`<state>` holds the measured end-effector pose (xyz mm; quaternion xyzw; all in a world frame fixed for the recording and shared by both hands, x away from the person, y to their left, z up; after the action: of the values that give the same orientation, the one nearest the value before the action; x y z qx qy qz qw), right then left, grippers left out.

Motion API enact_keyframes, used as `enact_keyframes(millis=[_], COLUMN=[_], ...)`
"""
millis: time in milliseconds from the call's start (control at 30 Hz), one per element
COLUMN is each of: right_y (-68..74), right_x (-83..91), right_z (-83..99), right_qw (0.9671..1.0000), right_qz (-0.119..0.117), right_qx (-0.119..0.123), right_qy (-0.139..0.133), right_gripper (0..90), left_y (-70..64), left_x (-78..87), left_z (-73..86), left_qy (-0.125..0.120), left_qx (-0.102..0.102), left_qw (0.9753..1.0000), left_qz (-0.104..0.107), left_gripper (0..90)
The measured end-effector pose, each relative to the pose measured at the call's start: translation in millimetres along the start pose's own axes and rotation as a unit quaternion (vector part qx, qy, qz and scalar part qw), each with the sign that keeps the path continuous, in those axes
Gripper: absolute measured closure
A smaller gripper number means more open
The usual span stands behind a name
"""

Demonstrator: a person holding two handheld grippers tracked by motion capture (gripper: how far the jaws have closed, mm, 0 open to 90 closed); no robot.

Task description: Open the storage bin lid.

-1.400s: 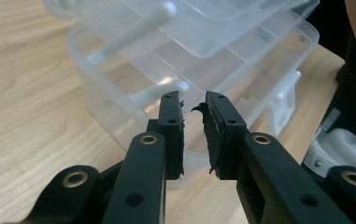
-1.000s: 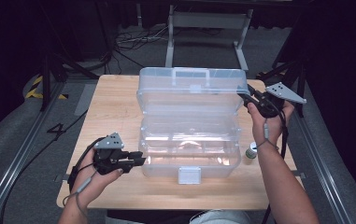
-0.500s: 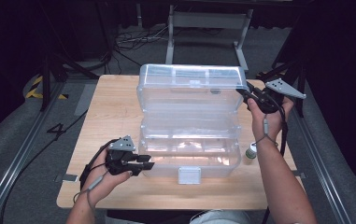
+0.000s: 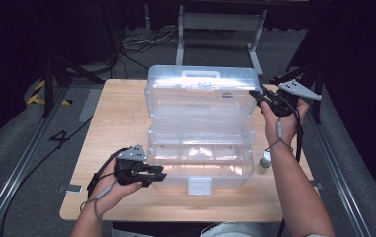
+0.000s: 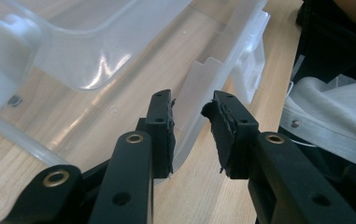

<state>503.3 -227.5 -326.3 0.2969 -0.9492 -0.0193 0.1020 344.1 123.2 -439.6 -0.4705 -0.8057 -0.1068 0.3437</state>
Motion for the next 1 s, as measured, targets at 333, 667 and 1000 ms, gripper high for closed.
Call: enact_keyframes(millis=[333, 667, 1000], right_y=[-2.7, -9.5, -18.0], right_x=[-2.7, -14.6, -25.7], right_z=[-5.8, -10.9, -14.1], right_qw=[0.9995, 0.9981, 0.9984], right_qz=[0.022, 0.045, 0.040], right_qx=[0.019, 0.041, 0.028], right_qy=[-0.009, 0.006, 0.030], right_gripper=[75.2, 78.3, 78.4], left_y=[-0.9, -3.7, -4.8], left_x=[-5.2, -11.8, -15.2], left_z=[1.5, 3.2, 3.4], left_qy=[-0.011, -0.007, -0.019], left_qx=[-0.004, -0.016, -0.018], left_qw=[0.9999, 0.9997, 0.9992], left_qz=[0.009, 0.015, 0.029], left_gripper=[67.9, 68.0, 70.1])
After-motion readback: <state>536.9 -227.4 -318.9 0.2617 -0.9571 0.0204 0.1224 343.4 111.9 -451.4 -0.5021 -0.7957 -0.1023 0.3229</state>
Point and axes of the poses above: each handheld gripper's, and its own axes: x roughly backward along the jaws, z roughly out of its underside, y roughly to its left, the point moved 6 cm from there along -x, roughly forward along the jaws, and after that the axes turned 8 degrees about -z, right-handed, at the moved point
